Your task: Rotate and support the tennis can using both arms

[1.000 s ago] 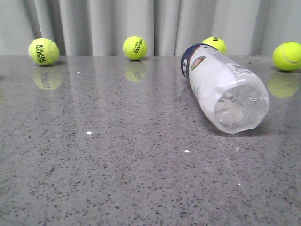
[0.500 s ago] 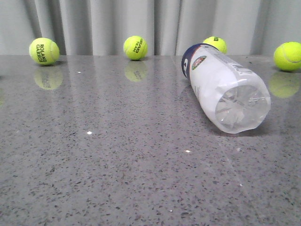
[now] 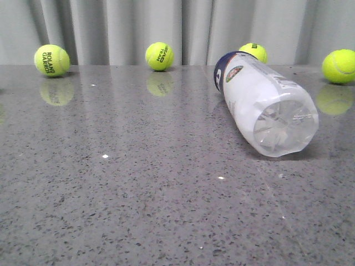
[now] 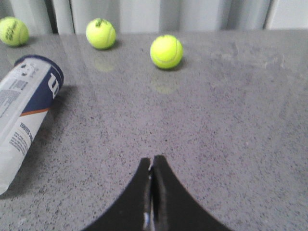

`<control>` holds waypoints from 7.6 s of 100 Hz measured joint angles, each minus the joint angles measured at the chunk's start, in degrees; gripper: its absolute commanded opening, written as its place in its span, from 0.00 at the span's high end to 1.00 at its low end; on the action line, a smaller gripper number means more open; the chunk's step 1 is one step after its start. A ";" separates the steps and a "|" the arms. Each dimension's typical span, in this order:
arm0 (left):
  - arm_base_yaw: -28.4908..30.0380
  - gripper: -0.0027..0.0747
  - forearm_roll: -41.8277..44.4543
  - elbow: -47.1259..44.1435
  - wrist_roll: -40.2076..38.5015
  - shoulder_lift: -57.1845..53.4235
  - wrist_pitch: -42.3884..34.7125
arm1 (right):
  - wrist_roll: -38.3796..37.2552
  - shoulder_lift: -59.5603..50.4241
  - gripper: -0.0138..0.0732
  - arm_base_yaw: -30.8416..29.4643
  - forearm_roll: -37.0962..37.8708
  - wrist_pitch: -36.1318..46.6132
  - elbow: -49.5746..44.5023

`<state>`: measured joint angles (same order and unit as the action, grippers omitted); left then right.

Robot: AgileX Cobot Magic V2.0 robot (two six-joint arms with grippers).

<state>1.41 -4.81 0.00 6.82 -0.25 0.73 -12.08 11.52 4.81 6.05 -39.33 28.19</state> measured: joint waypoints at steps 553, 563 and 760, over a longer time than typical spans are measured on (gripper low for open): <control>0.00 0.99 0.00 0.00 0.00 0.00 0.00 | 67.36 99.54 0.11 32.41 -13.34 -22.10 71.52; 0.00 0.99 0.00 0.00 0.00 0.00 0.00 | 67.36 99.54 0.11 32.41 -13.34 -22.86 71.65; 0.00 0.99 0.00 0.00 0.00 0.00 0.00 | 14.36 56.60 0.92 -0.91 -9.06 -23.83 47.37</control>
<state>1.41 -4.81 0.00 6.82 -0.25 0.73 2.27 68.12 3.90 -3.01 -63.16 75.56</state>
